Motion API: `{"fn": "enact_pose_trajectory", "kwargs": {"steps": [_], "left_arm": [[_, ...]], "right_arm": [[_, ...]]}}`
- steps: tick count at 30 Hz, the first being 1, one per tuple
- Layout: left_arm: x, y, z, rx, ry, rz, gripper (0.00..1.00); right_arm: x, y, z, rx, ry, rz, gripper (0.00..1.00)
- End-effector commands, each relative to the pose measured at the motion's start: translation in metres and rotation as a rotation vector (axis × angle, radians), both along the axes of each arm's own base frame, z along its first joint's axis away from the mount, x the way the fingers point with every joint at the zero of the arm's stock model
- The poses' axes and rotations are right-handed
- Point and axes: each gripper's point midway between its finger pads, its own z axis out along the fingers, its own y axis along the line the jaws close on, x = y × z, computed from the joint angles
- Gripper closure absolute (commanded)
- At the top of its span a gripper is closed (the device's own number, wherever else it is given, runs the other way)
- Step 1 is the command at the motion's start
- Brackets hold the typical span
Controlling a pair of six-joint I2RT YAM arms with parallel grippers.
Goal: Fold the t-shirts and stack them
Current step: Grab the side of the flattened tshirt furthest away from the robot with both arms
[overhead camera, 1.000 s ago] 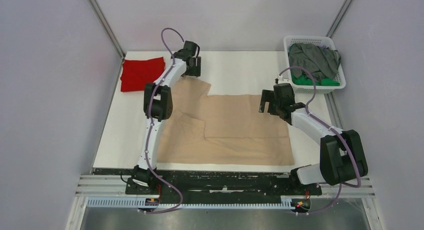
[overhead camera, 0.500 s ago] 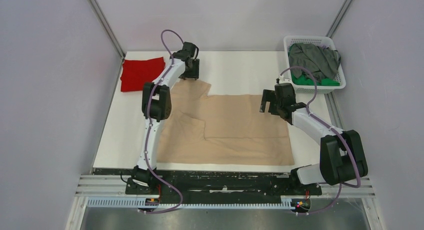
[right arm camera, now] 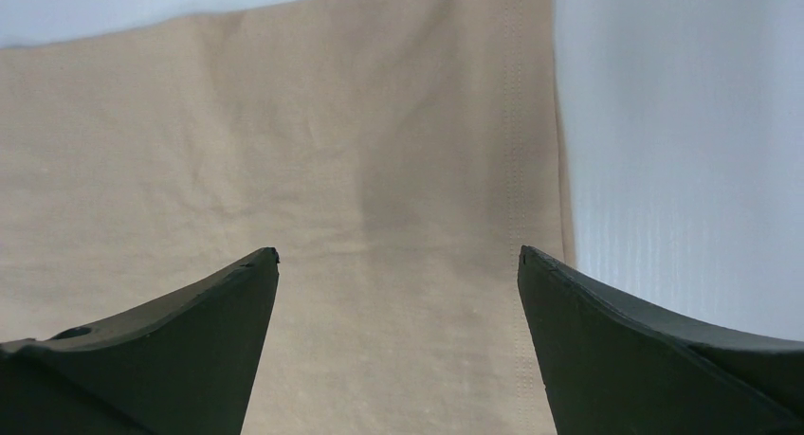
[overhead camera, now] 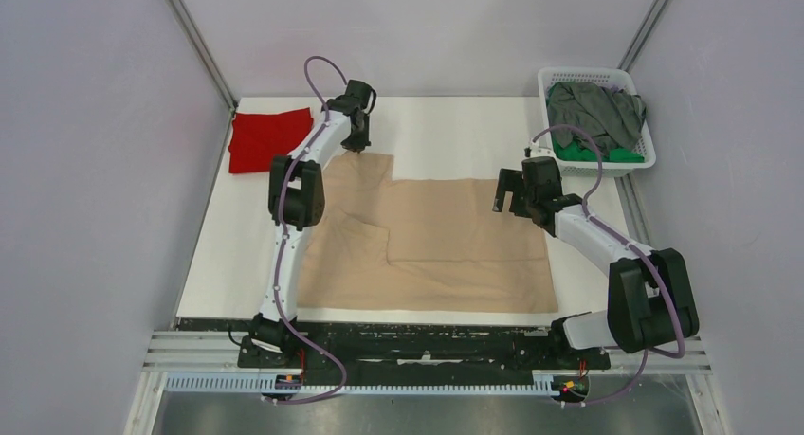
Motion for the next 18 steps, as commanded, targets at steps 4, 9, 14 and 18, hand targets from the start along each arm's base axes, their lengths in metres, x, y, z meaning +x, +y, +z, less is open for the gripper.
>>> {"fn": "enact_pose_trajectory", "kwargs": {"steps": [4, 9, 14, 18], "left_arm": [[-0.007, 0.006, 0.035, -0.001, -0.036, 0.049, 0.98], [-0.009, -0.002, 0.066, -0.077, -0.124, 0.045, 0.98], [-0.023, -0.006, 0.085, -0.135, -0.171, 0.038, 0.98], [-0.036, -0.012, 0.094, -0.185, -0.198, 0.030, 0.98]], "right_arm": [[0.035, -0.018, 0.028, -0.069, -0.100, -0.093, 0.01], [0.075, -0.032, 0.027, -0.155, -0.097, -0.183, 0.06], [0.115, -0.043, 0.017, -0.238, -0.073, -0.279, 0.13], [0.143, -0.042, 0.005, -0.270, -0.057, -0.302, 0.19]]}}
